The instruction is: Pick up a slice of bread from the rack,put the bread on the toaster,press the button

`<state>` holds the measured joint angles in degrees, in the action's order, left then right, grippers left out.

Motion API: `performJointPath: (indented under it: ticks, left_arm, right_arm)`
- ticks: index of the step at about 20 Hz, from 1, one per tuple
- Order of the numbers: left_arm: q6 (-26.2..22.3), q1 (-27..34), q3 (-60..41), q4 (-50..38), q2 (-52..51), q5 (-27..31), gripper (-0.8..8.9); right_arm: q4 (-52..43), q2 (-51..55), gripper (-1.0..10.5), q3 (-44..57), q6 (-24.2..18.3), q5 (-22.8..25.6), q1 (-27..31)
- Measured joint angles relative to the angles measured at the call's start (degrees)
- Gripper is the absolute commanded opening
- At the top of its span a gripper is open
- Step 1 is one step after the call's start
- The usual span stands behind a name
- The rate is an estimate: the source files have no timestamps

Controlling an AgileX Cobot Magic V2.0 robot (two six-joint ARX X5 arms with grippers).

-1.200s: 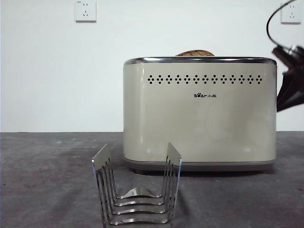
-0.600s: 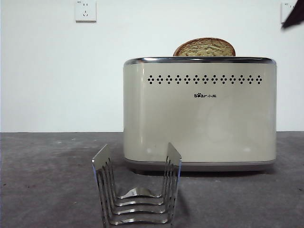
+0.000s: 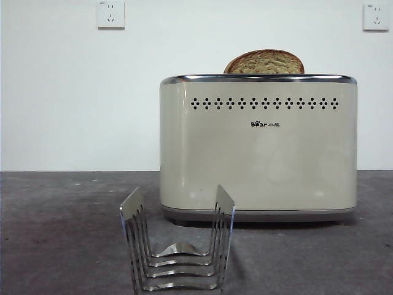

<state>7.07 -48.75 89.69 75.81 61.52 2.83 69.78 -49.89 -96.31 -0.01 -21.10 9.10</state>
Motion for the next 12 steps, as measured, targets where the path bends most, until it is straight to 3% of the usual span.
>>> performJointPath:
  ticks: [4, 8, 10, 12]
  left_arm:
    - [-0.02, 0.0, 0.0, 0.02, 0.81, 0.0, -0.03]
    - [-0.07, 0.44, 0.0, 0.0, 1.33, 0.37, -0.03]
    - [-0.68, 3.91, 0.0, 0.0, 1.01, -0.31, -0.03]
    - [-5.16, 10.16, -0.74, -0.79, -0.11, -0.33, -0.03]
  right_arm:
    - [7.76, -1.49, 0.0, -4.42, -0.09, 2.69, 0.0]
    - [7.76, -2.8, 0.0, -4.96, -0.35, 2.69, 0.0]
    - [7.76, -4.22, 0.0, -4.96, -0.44, 2.69, 0.0]
    - [7.76, -6.1, 0.0, -4.98, -0.46, 2.69, 0.0]
